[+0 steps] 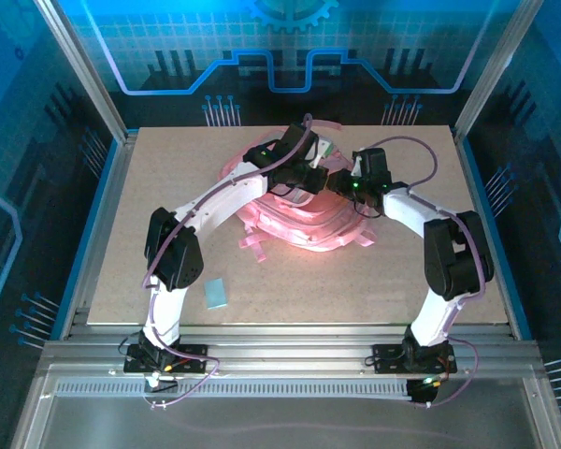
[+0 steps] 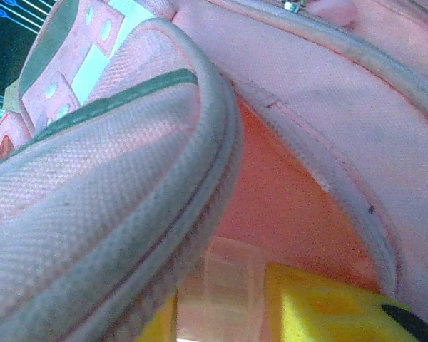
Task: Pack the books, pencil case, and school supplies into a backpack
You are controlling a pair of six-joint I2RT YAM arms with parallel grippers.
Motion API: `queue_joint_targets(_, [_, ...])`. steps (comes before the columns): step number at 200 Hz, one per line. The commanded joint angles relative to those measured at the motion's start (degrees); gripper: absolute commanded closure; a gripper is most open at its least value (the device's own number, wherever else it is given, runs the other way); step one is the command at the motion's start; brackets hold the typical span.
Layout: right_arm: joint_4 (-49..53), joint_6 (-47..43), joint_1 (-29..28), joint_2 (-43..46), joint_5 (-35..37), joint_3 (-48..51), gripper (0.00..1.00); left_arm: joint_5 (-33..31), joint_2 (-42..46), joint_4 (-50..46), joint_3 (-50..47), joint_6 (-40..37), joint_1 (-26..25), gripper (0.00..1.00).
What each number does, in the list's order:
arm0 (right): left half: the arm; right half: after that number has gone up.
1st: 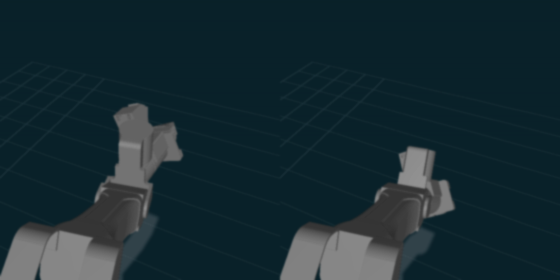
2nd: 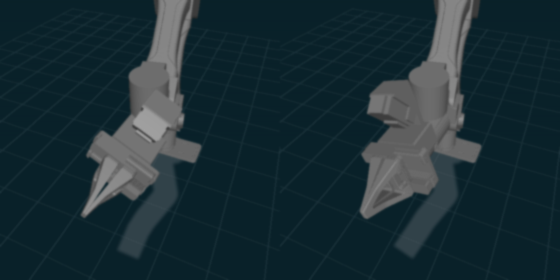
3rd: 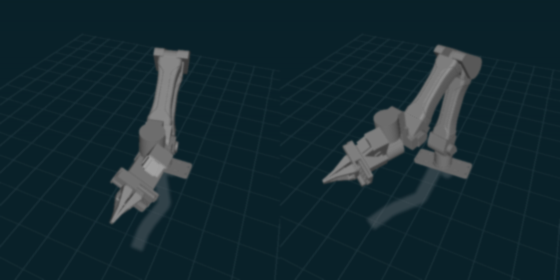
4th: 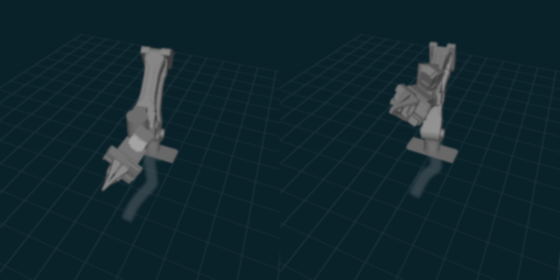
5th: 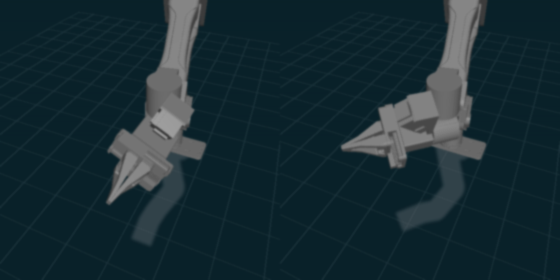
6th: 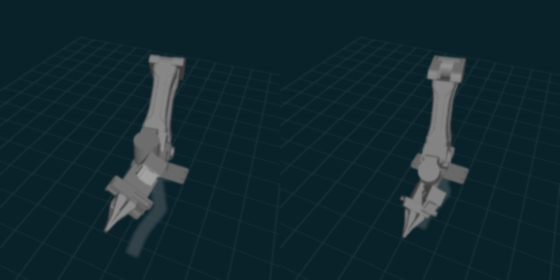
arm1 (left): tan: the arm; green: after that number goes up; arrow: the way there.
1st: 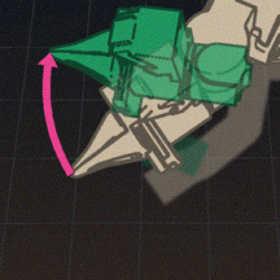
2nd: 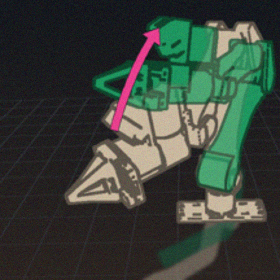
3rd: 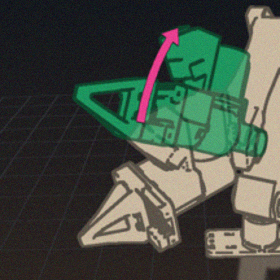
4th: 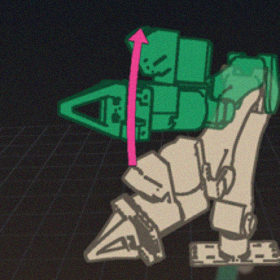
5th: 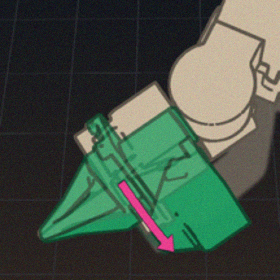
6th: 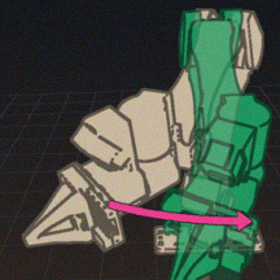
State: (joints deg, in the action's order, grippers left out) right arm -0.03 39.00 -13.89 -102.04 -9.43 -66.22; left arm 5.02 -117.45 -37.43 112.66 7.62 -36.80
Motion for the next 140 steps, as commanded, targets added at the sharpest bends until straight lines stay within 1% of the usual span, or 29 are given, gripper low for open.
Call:
queue_joint_targets(1, [-2.8, -1.1, -0.6, -0.8, 1.2, -2.2, 0.53, 4.9, 3.8, 1.8, -0.6, -0.7, -1.6, 1.00])
queue_joint_targets(19, [-1.6, -1.8, -0.4, 2.2, 1.3, -1.4, 0.43, 2.7, 4.1, 2.0, -2.3, -1.3, -1.6, 1.00])
queue_joint_targets(43, [2.7, -3.0, -0.1, 7.2, 1.2, -0.3, 0.36, -1.1, 4.1, 2.0, -4.6, -1.2, -1.5, 1.00])
queue_joint_targets(68, [7.1, -5.0, 0.3, 12.4, 0.8, 1.7, 0.30, -3.7, 4.9, 2.2, -7.2, 0.5, -1.6, 1.00])
queue_joint_targets(81, [9.6, -6.1, 0.6, 14.8, 0.7, 2.6, 0.28, -4.6, 5.9, 2.4, -8.7, 1.5, -1.5, 0.92])
queue_joint_targets(96, [12.2, -7.5, 1.1, 17.3, 0.7, 3.7, 0.27, -5.9, 7.3, 1.9, -9.9, 3.1, -1.5, 0.70])
queue_joint_targets(109, [14.6, -8.9, 1.5, 18.9, 0.3, 4.2, 0.24, -7.1, 9.0, 1.1, -11.3, 4.5, -1.5, 0.64])
queue_joint_targets(117, [16.2, -9.9, 1.8, 19.6, -0.5, 4.3, 0.23, -7.6, 10.2, 1.1, -12.6, 5.3, -1.5, 0.58])
queue_joint_targets(140, [19.9, -12.0, 2.9, 20.4, -2.9, 4.3, 0.22, -7.6, 13.0, 0.8, -15.8, 7.3, -1.6, 0.55])
